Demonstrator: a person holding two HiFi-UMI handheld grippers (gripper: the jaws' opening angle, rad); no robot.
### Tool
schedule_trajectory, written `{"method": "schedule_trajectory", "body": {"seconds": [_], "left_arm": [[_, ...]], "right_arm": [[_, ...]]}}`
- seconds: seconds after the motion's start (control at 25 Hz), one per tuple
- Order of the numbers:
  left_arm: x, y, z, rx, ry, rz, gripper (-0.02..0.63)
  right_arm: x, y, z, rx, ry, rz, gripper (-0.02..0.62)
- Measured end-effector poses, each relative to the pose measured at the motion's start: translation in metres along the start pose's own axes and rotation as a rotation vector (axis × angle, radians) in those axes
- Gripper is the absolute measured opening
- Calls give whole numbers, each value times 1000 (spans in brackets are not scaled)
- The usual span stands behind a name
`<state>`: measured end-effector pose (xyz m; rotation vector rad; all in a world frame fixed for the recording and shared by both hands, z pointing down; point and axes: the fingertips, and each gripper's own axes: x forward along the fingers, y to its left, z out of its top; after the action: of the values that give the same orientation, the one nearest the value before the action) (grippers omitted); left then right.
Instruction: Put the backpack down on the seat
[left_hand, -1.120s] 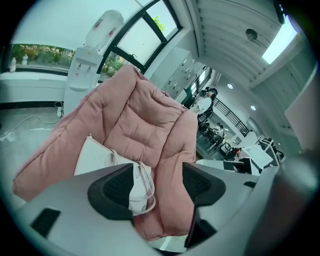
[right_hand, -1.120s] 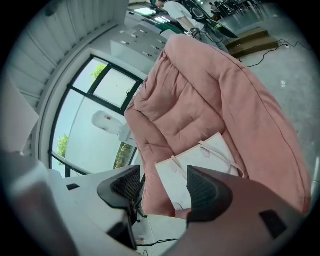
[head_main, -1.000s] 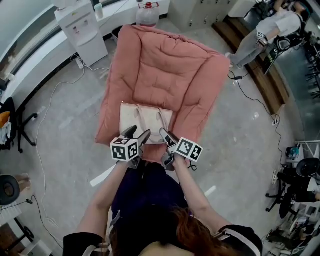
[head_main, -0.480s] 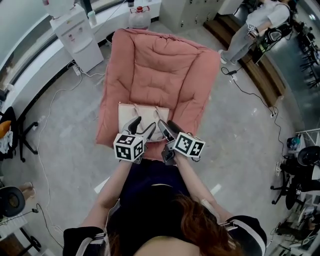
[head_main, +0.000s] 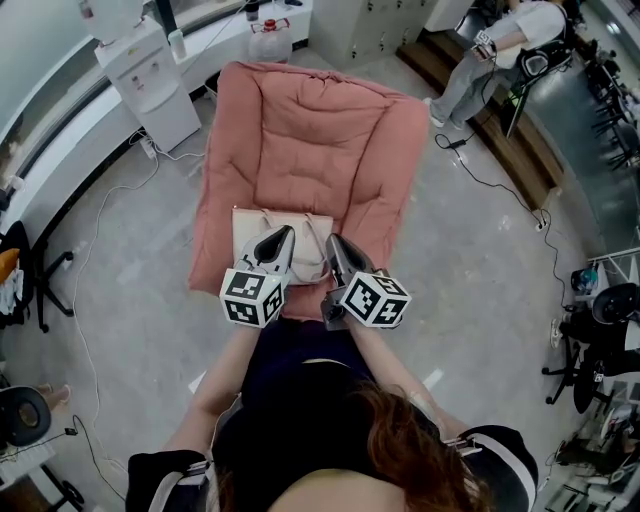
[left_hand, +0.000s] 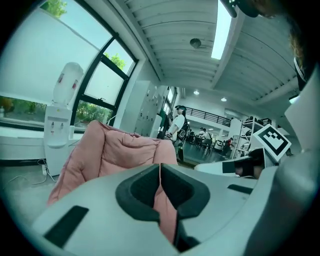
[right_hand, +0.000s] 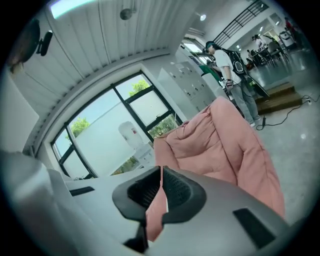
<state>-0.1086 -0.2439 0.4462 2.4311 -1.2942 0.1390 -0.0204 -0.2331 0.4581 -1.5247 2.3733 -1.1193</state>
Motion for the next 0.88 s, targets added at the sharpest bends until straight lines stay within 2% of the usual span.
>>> {"method": "schedule_trajectory", "body": {"seconds": [0.12,0.24,0.48,0.88], "left_arm": [[-5,-7,3,6,-18,-25,23],[-9,-12,-2,37,0,-36,23],[-11,-18,-11,21,12,-42,23],[-15,-10,-14,13,7,-15,23]], "right_arm": [[-5,10,2,17,-41,54,41],[-6,11,-7,-49,-18,21,41],[-11,1,-15,-110,21,-40,37],[-8,4,-18,-149,32,-47,34]]}}
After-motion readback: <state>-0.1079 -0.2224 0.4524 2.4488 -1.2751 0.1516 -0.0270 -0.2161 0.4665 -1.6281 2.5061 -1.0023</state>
